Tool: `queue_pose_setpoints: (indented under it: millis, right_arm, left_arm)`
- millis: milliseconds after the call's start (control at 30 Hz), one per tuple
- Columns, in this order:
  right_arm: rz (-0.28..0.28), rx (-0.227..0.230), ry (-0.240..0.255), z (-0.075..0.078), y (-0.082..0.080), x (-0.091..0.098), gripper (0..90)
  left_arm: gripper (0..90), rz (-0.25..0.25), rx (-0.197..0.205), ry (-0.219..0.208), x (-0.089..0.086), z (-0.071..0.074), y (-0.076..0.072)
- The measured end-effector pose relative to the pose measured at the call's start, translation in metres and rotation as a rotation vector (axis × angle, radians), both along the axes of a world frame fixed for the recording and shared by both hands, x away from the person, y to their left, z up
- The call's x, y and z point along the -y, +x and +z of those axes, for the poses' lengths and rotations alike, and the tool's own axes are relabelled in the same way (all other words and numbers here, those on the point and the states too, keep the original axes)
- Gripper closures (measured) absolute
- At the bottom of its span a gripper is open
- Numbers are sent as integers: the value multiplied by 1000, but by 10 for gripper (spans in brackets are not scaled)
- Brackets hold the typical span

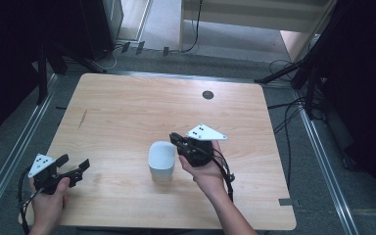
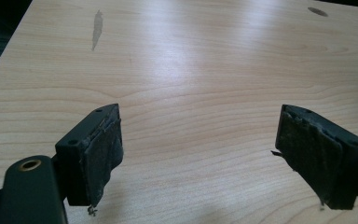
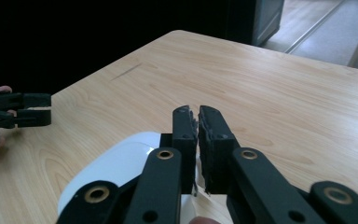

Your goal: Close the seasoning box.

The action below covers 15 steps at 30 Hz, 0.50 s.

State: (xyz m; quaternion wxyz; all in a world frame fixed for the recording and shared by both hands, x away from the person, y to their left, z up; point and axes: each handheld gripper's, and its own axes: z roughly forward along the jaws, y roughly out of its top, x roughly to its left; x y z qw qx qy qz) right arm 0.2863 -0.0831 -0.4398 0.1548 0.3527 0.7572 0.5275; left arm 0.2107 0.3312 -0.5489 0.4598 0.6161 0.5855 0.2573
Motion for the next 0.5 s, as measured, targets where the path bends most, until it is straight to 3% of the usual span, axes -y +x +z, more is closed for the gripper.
queue_pose_setpoints:
  millis: [100,233,300,367,433,500]
  right_arm:
    - [-34,7,3,-3,-2,13,761]
    - [-95,20,18,-9,-4,37,413]
    - [-127,3,7,-12,-5,49,234]
    - [-184,8,-3,-17,-6,61,150]
    - [-213,-11,3,-23,-6,75,133]
    - [-248,-17,-22,-29,-8,88,133]
  left_arm:
    - [147,3,-5,-10,-1,0,0]
    - [147,0,-7,-3,-1,0,0]
    - [147,1,-7,-2,-1,0,0]
    - [148,0,-11,-9,-2,0,0]
    - [148,6,-11,-28,-3,0,0]
    - [148,12,-12,-41,-5,0,0]
